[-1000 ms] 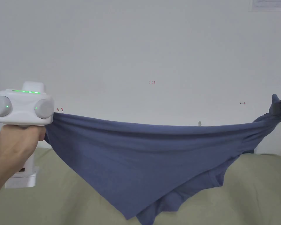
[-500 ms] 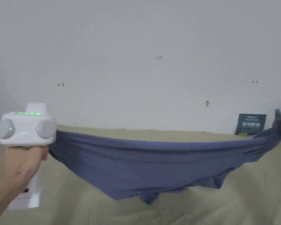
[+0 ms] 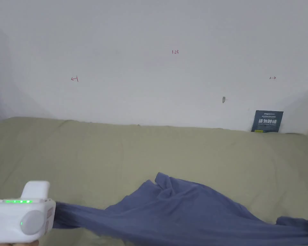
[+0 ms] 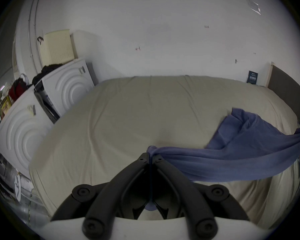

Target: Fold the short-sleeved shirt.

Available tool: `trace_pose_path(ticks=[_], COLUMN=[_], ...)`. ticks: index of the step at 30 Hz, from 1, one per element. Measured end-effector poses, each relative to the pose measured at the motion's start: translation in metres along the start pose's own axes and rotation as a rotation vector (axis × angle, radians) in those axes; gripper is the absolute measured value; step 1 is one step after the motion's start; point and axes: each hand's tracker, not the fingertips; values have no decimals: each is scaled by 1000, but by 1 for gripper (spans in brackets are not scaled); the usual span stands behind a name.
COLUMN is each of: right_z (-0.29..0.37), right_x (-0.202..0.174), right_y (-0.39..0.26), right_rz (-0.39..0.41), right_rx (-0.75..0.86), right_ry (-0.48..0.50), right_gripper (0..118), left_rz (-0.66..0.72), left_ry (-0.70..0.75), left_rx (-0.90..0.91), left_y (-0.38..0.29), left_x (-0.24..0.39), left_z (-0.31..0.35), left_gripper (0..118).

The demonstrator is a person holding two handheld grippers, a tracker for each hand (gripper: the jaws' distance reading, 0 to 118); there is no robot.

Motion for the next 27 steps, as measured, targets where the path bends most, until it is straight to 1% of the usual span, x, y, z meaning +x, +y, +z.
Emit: trace_pose_path(ticks=[1, 4, 8, 10, 11, 13, 14, 15, 16, 17, 18, 19, 20, 21, 22, 23, 24, 27], right_z=[6, 29, 53, 58, 56, 51, 46, 42, 40, 37, 38, 39, 43, 49, 54, 59, 64, 80], right_x=[2, 7, 19, 23, 25, 25, 27, 27, 26, 26, 27, 26, 26, 27, 25, 21, 16, -10], right_y=[-12, -50, -92, -110, -119, -131, -136, -139, -142, -143, -144, -143, -143, -141, -137, -133, -130, -123], right_rz=[7, -20, -86, -111, -109, -117, -146, -160, -160, -150, -147, -152, -155, -155, -156, -149, -131, -53], right_rx=[-12, -38, -73, -102, -133, -157, -187, -211, -214, -230, -245, -250, -242, -215, -218, -222, -212, -160], right_ry=[2, 15, 11, 4, 13, -10, 5, 3, -11, -35, -48, -58, -50, -39, -39, -41, -31, 12], right_gripper=[5, 5, 5, 5, 5, 5, 5, 9, 27, 58, 93, 118, 118, 118, 118, 118, 118, 118], left_rz=[4, 31, 35, 51, 63, 48, 45, 45, 39, 47, 56, 60, 56, 57, 64, 132, 101, 144], left_ry=[-6, -10, -14, -31, -48, -50, -58, -58, -61, -68, -79, -86, -72, -62, -58, -39, -23, -68], left_rx=[-8, -40, -79, -97, -104, -130, -145, -157, -175, -184, -199, -213, -234, -252, -272, -198, -250, -250], left_y=[-13, -47, -83, -96, -104, -114, -120, -125, -129, -134, -137, -139, -141, -145, -148, -152, -150, -150], left_x=[-2, -13, -28, -33, -35, -34, -33, -33, -33, -33, -34, -35, -35, -36, -38, -39, -44, -54], left_z=[7, 20, 40, 48, 50, 49, 47, 45, 42, 39, 37, 35, 33, 31, 30, 34, 36, 57], left_gripper=[0, 0, 0, 0, 0, 0, 0, 0, 0, 0, 5, 36, 79, 115, 115, 115, 116, 114])
